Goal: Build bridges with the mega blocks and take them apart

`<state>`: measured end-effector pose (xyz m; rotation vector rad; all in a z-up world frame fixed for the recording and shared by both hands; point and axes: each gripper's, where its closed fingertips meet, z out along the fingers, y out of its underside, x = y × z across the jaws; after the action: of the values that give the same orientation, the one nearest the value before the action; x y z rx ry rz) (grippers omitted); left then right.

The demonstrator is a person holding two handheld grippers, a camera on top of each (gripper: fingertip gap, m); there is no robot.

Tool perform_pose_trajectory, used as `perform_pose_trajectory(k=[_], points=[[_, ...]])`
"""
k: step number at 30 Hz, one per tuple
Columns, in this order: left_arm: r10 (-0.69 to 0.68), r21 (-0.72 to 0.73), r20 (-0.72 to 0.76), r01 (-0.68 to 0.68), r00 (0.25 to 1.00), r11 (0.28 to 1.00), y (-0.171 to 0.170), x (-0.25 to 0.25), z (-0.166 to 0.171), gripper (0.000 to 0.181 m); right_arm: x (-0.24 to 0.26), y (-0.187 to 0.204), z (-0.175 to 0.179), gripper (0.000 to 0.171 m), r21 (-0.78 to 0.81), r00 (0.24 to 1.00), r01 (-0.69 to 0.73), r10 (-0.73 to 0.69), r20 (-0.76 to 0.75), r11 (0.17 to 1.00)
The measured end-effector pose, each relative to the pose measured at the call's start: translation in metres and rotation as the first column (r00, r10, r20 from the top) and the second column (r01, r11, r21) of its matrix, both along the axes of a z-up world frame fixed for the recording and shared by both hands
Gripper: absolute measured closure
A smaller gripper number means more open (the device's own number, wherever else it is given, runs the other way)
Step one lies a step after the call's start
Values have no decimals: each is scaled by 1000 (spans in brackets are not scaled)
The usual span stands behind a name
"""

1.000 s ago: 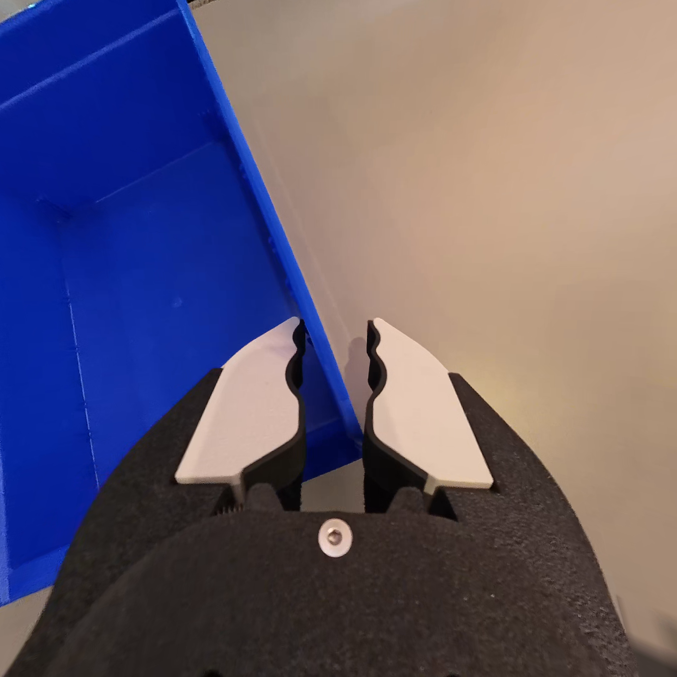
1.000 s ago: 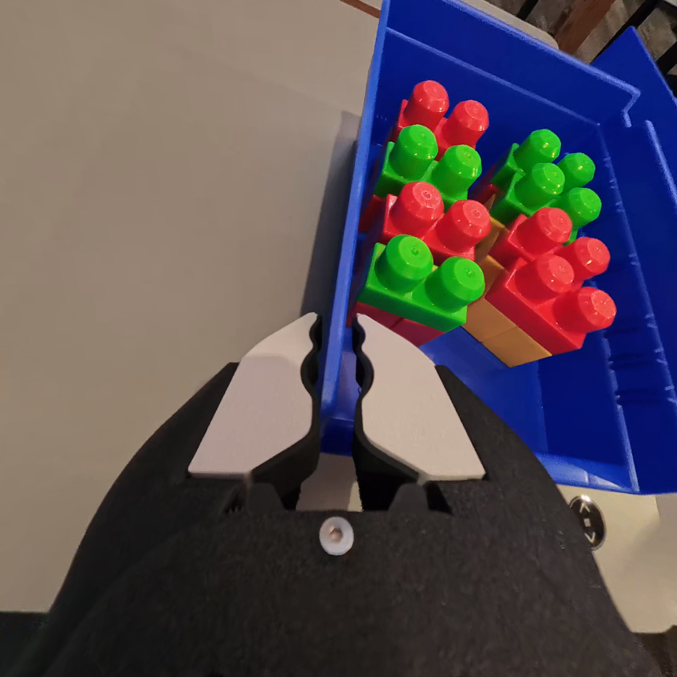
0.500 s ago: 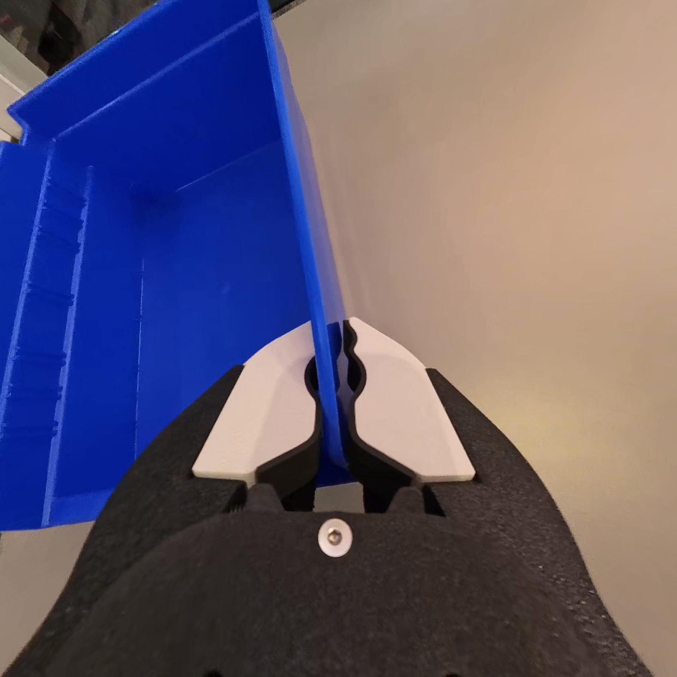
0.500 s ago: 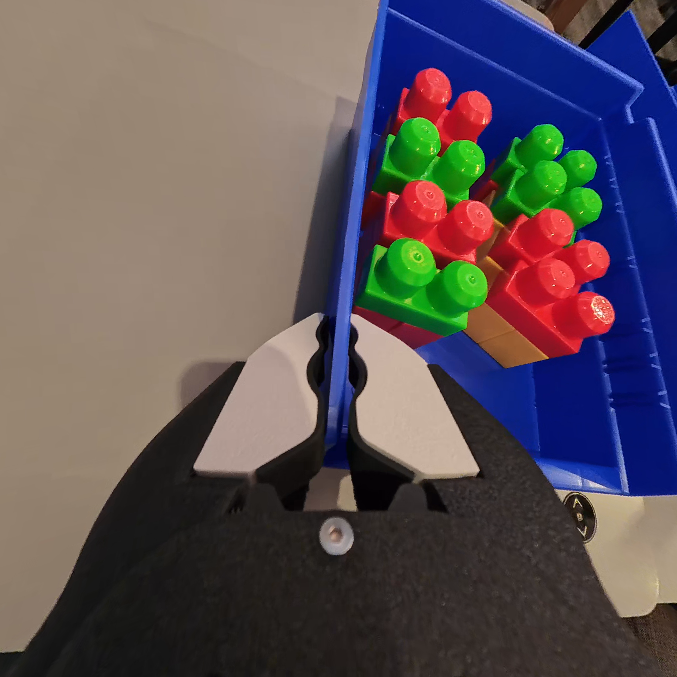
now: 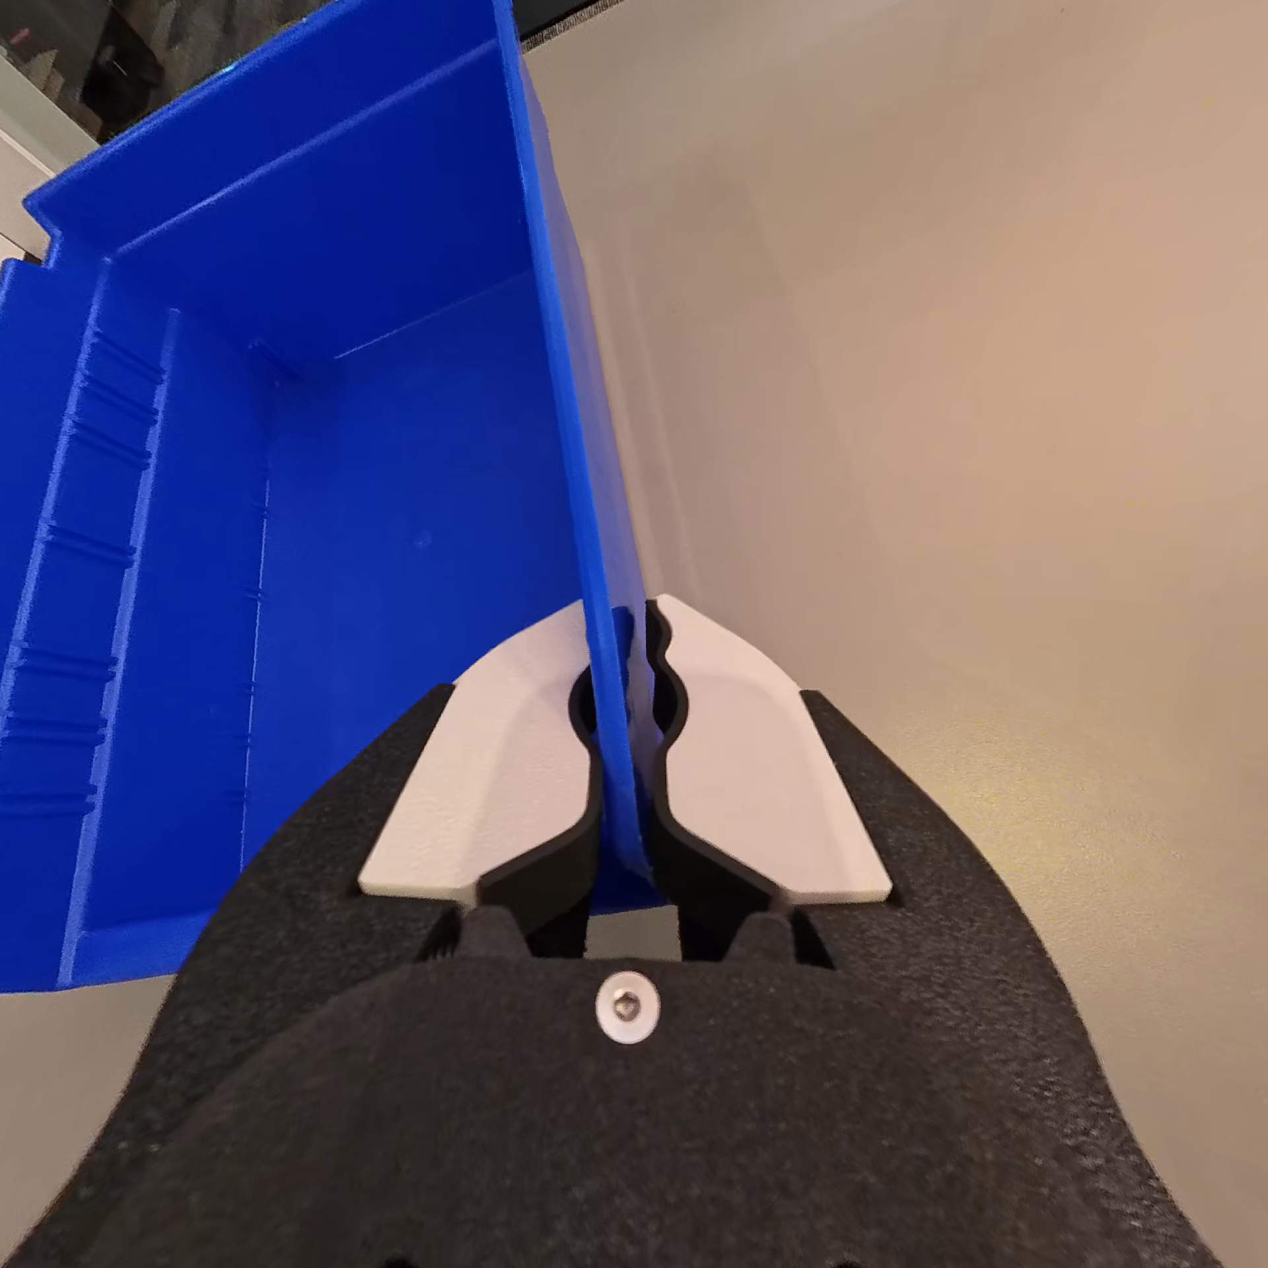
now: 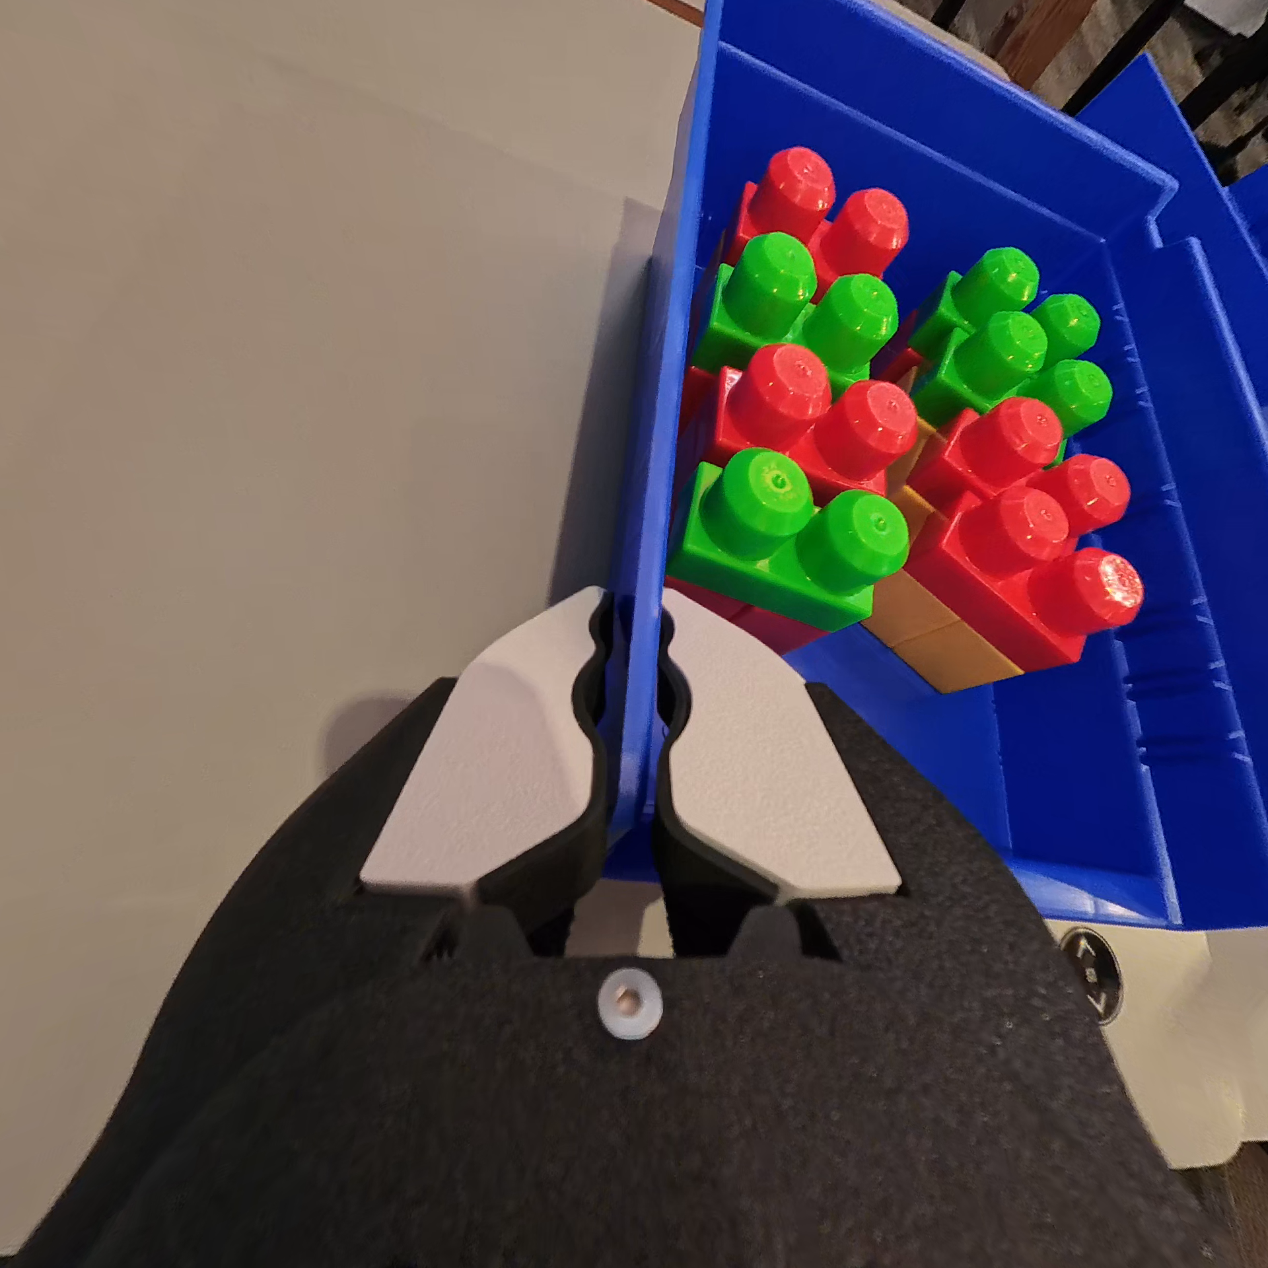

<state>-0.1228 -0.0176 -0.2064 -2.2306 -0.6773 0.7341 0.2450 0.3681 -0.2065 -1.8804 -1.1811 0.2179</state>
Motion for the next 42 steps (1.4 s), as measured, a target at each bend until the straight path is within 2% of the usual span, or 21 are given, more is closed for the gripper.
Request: perform_pose_trajectory(k=[5, 6, 8, 17, 24, 25, 37, 40, 42], points=[[0, 76, 2, 0, 1000, 997, 3, 1, 4, 165, 0, -4, -1, 148, 36, 1000, 1, -1, -21, 999], [-4, 77, 5, 3, 1000, 997, 3, 1, 4, 165, 1, -3, -1, 149, 44, 1000, 3, -2, -17, 999], [-12, 55, 10, 12, 1000, 998, 3, 1, 2, 166, 3, -1, 1, 162, 54, 1000, -2, 3, -12, 999], [3, 46, -27, -2, 1000, 999, 1, -7, 4, 174, -2, 0, -1, 161, 7, 1000, 0, 0, -7, 1000], [6, 164, -59, 3, 998, 986, -5, -11, 11, 170, 3, -5, -4, 158, -28, 999, 34, -33, 23, 999], [-1, 168, -57, 10, 998, 986, -4, -10, 11, 170, 5, -5, -4, 162, -16, 999, 40, -40, 35, 999], [-34, 159, -64, 44, 997, 986, -11, -6, 11, 175, 4, -5, -3, 163, 44, 999, 38, -39, 33, 998], [-22, 145, -87, 34, 996, 989, -11, -8, 10, 173, 1, -2, 0, 160, 83, 999, 37, -37, 0, 996], [-23, 84, -112, 32, 993, 996, -13, -12, 5, 167, -1, -1, 1, 160, 96, 999, 38, -36, -16, 995]])
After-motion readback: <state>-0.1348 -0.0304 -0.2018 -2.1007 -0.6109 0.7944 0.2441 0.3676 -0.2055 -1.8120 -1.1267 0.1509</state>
